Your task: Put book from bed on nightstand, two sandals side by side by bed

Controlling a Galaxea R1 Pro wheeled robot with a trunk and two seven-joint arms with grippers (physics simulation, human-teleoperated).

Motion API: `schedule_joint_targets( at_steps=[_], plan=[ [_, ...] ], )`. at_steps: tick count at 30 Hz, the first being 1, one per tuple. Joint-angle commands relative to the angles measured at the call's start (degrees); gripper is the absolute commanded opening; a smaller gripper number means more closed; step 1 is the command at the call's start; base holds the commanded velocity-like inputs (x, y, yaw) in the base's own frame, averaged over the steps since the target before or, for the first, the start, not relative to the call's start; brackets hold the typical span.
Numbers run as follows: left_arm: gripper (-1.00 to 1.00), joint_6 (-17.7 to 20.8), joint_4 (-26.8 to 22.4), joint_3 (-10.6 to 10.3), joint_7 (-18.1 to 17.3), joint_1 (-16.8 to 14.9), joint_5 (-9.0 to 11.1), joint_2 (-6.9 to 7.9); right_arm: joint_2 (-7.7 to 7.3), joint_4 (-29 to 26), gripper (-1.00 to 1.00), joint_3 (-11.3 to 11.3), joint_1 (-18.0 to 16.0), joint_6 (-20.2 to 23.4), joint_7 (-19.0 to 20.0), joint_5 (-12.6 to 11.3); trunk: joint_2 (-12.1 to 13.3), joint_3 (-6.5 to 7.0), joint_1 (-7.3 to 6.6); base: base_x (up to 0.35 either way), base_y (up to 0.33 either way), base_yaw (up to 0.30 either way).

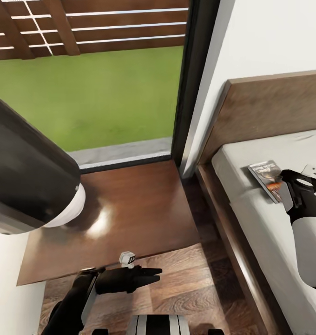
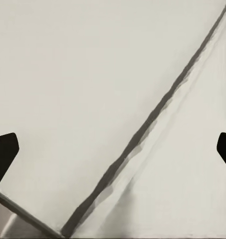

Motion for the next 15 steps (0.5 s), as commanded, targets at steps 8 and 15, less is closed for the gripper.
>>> schedule_joint_targets(
  at_steps=[8, 15],
  plan=[
    [1.00, 0.61, -0.02, 0.11, -0.29, -0.02, -0.17, -0.05, -0.01, 1.98, 1.00, 0.03, 0.00, 0.17, -0.14, -0.76, -0.01, -0.04, -0.01, -0.033, 0.000, 0.005],
    [1.00, 0.61, -0.02, 0.11, -0.29, -0.02, -0.17, -0.05, -0.01, 1.98, 1.00, 0.04, 0.03, 0.23, -0.17, -0.77, -0.01, -0.04, -0.01, -0.001, 0.000, 0.215]
  ],
)
